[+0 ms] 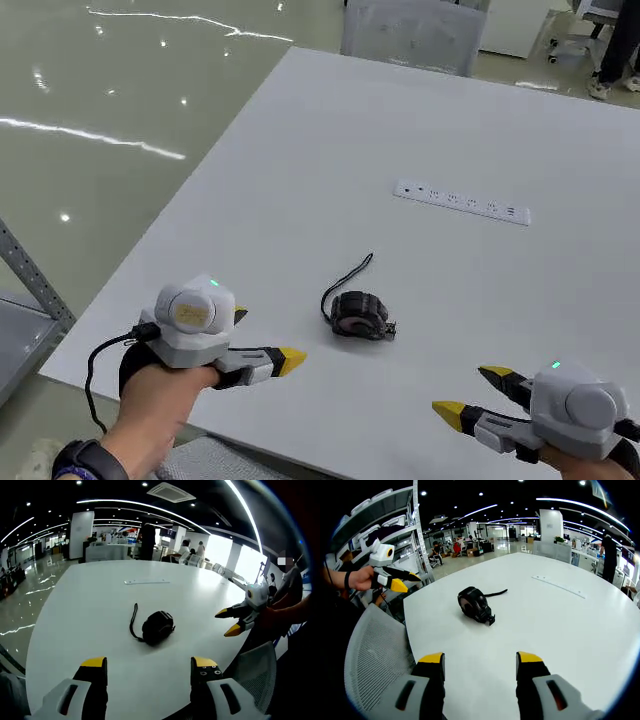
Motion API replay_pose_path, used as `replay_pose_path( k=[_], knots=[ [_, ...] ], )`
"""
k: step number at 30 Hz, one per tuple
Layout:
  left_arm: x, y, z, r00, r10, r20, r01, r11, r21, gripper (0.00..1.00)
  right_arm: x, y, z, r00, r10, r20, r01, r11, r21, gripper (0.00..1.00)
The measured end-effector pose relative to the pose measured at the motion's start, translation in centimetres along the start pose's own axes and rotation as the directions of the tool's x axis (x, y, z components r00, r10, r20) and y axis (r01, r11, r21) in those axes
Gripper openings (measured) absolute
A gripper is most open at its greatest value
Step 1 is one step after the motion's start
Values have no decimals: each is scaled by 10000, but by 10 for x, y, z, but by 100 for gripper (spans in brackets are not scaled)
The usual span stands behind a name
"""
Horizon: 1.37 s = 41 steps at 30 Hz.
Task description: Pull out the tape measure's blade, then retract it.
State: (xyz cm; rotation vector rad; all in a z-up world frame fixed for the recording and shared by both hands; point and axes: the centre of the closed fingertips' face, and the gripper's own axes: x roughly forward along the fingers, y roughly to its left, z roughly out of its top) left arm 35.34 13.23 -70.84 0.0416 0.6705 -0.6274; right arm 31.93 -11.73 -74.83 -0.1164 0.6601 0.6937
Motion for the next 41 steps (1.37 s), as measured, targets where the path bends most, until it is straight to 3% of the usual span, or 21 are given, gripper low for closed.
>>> replay_pose_path(
  k=[14, 27, 32, 41],
  knots=[
    [4, -9, -14, 9998, -73, -193, 69, 9998, -176, 64, -8, 12, -30, 9990, -140, -413, 160, 9987, 475, 59],
    [3, -12, -13, 10000, -46, -54, 45, 9998, -191, 65, -10, 13, -29, 9994, -160, -294, 175, 9985, 527, 61],
    [1, -8, -18, 10000, 46, -55, -48, 9994, -351, 65, -15, 12, -33, 9993, -328, -171, 342, 9958, 853, 61],
    [-2, -9, -17, 10000, 53, 15, -52, 9989, -474, 65, -22, 13, -42, 9983, -562, -129, 574, 9895, 1327, 60]
  ],
)
